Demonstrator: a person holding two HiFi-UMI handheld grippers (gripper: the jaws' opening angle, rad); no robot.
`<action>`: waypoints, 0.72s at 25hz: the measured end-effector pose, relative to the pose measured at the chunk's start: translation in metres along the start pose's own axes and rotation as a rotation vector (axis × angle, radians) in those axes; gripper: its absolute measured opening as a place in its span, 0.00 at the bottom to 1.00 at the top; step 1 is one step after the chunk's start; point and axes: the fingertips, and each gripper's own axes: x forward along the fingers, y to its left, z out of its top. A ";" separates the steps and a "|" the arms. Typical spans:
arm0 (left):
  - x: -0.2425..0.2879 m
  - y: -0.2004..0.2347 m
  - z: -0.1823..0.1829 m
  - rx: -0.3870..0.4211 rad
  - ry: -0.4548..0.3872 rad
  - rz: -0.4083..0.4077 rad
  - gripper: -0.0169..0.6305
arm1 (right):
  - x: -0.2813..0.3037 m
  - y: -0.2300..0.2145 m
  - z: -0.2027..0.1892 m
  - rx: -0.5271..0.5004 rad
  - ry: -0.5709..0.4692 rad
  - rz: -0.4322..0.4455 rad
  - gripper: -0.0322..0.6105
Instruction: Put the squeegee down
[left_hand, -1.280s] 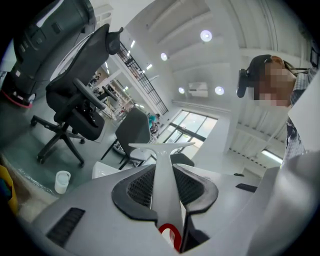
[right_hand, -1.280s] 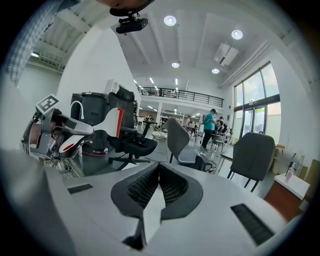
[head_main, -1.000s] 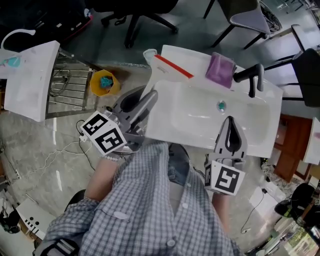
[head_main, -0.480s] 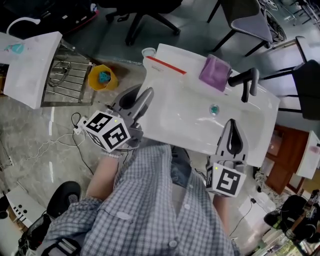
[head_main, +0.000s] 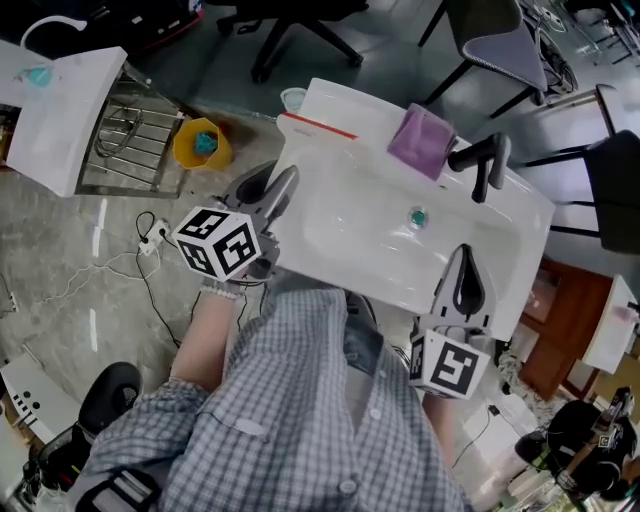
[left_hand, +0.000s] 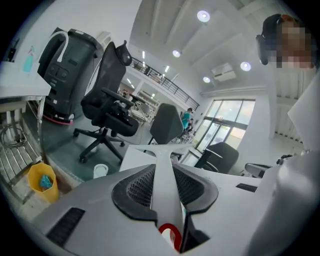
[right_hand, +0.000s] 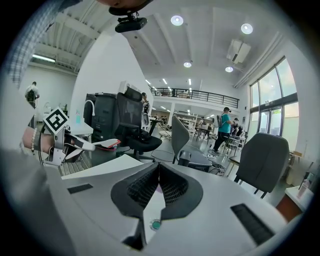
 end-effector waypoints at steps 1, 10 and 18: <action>0.002 0.003 -0.004 -0.001 0.009 0.018 0.18 | -0.001 -0.002 -0.001 0.000 0.001 -0.001 0.06; 0.025 0.019 -0.035 0.077 0.117 0.145 0.18 | -0.012 -0.022 -0.020 0.021 0.033 -0.018 0.06; 0.028 0.034 -0.056 0.158 0.209 0.254 0.18 | -0.017 -0.029 -0.029 0.038 0.043 -0.030 0.06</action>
